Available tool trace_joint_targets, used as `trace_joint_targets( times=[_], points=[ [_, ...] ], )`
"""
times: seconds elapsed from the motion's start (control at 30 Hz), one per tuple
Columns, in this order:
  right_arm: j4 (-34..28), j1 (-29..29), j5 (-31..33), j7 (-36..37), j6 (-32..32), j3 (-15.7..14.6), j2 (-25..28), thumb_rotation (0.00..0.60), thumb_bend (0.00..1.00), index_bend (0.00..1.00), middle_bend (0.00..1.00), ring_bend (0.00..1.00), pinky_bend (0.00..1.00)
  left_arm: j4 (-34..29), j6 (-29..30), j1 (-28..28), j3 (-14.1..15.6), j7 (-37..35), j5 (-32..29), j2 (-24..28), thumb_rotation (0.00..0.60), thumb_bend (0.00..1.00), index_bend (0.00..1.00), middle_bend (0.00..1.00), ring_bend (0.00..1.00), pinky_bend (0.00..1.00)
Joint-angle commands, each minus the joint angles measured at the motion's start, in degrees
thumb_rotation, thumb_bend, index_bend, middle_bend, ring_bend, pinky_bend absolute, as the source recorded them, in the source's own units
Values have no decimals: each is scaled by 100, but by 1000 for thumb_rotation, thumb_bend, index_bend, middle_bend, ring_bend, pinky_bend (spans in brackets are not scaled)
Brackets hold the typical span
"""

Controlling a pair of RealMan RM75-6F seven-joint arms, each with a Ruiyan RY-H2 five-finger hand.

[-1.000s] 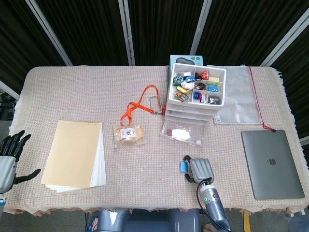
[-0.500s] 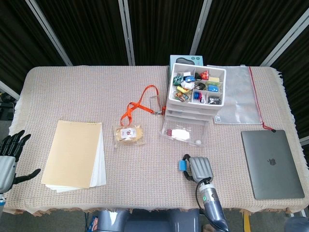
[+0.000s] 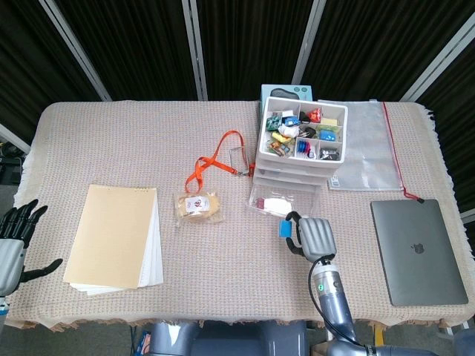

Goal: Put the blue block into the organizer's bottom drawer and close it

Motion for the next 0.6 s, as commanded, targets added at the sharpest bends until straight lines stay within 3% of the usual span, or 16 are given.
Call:
trace_joint_targets(
  times=[0.03, 0.1, 0.3, 0.43, 0.6],
  points=[
    [41, 228, 506, -14, -152, 528, 110, 600, 349, 681, 772, 792, 716, 16, 5, -5, -4, 15, 11, -12, 600, 139, 78, 0, 0, 0],
    [228, 382, 745, -51, -230, 766, 101, 600, 348, 678, 772, 792, 716, 20, 0, -9, -11, 13, -2, -17, 600, 138, 78, 0, 0, 0],
    [857, 685, 1066, -39, -347, 1075, -21, 600, 325, 657, 767, 792, 716, 12, -37, -19, -20, -9, -47, -7, 600, 137, 78, 0, 0, 0],
    [1319, 826, 1242, -2, -410, 1159, -123, 600, 255, 517, 755, 789, 716, -14, -64, -26, -12, -18, -54, 8, 600, 136, 78, 0, 0, 0],
    [1468, 845, 1342, 46, -472, 1066, -131, 600, 191, 344, 737, 767, 716, -26, -91, -36, -13, -21, -70, 17, 600, 138, 78, 0, 0, 0]
  ],
)
